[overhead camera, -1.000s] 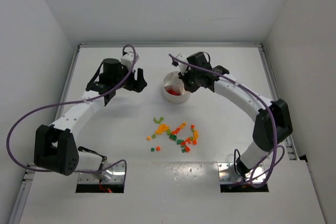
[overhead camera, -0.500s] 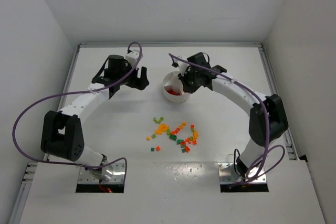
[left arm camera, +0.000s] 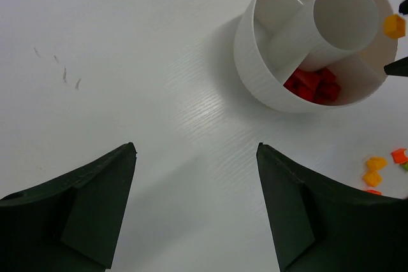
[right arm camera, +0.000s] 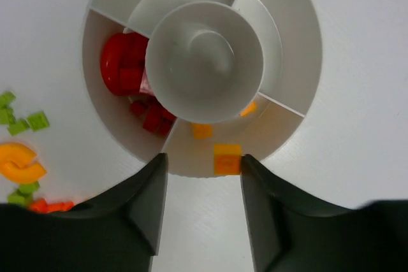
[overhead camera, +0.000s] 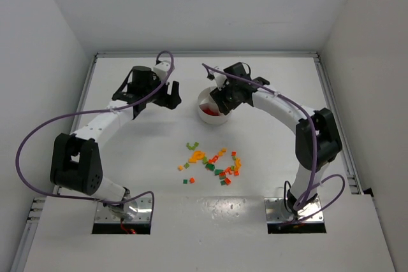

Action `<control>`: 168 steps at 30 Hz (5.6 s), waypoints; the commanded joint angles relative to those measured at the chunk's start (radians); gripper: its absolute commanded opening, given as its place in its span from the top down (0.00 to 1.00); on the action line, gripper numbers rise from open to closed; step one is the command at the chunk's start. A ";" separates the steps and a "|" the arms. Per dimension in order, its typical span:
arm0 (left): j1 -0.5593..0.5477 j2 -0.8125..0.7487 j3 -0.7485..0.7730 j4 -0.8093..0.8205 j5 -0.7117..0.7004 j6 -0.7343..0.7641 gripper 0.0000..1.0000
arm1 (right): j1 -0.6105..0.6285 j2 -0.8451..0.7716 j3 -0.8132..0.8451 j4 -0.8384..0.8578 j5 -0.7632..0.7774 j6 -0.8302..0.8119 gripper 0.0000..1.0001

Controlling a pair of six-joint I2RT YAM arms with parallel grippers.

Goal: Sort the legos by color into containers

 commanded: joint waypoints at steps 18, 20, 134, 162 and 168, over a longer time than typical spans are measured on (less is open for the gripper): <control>-0.072 0.028 0.160 -0.141 0.061 0.142 0.00 | -0.079 -0.266 -0.061 0.049 0.086 -0.032 0.00; -0.139 0.039 0.175 -0.220 0.070 0.205 0.00 | -0.093 -0.255 -0.050 -0.052 0.117 -0.032 0.00; -0.664 0.490 0.134 -0.370 -0.141 0.196 0.44 | -0.373 -0.264 0.104 -0.270 -0.039 0.043 0.53; -0.595 0.432 0.698 -0.484 -0.070 0.175 1.00 | -0.382 -0.274 0.006 -0.308 -0.145 0.003 0.52; -0.546 0.559 0.869 -0.607 -0.074 0.189 1.00 | -0.382 -0.248 0.026 -0.347 -0.189 -0.026 0.45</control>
